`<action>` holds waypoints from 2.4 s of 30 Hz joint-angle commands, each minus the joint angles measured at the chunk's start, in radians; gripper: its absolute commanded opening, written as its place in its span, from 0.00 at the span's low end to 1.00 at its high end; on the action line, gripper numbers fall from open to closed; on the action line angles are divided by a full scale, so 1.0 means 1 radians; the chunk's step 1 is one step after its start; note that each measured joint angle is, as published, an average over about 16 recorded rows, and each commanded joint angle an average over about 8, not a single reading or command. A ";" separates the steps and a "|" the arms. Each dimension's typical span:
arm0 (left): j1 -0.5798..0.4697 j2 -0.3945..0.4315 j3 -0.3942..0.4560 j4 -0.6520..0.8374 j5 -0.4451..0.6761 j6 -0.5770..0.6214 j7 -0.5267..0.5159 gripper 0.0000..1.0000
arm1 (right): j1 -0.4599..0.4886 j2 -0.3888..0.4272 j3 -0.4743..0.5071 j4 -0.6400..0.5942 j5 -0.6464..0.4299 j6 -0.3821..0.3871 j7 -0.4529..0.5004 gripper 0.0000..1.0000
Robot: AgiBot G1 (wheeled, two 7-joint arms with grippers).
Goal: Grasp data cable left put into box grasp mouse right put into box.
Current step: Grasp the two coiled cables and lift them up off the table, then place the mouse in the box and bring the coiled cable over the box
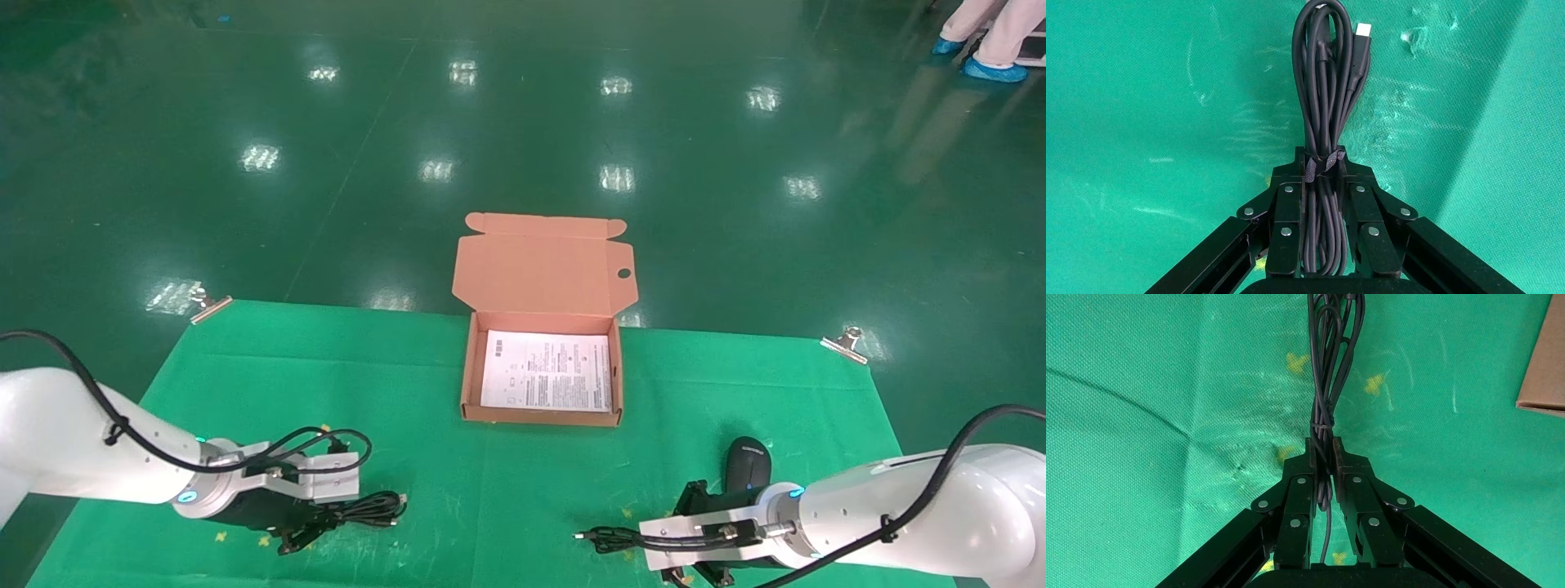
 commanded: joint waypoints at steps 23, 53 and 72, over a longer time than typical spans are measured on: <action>-0.081 -0.202 -0.091 -0.497 0.026 -0.026 -0.113 0.00 | 0.240 0.153 0.183 0.175 0.015 0.091 0.121 0.00; -0.272 -0.045 -0.139 -0.438 0.169 -0.270 -0.101 0.00 | 0.489 -0.138 0.240 -0.068 0.154 0.264 -0.114 0.00; -0.226 -0.065 -0.122 -0.452 0.176 -0.225 -0.125 0.00 | 0.455 -0.149 0.227 -0.080 0.168 0.248 -0.113 0.00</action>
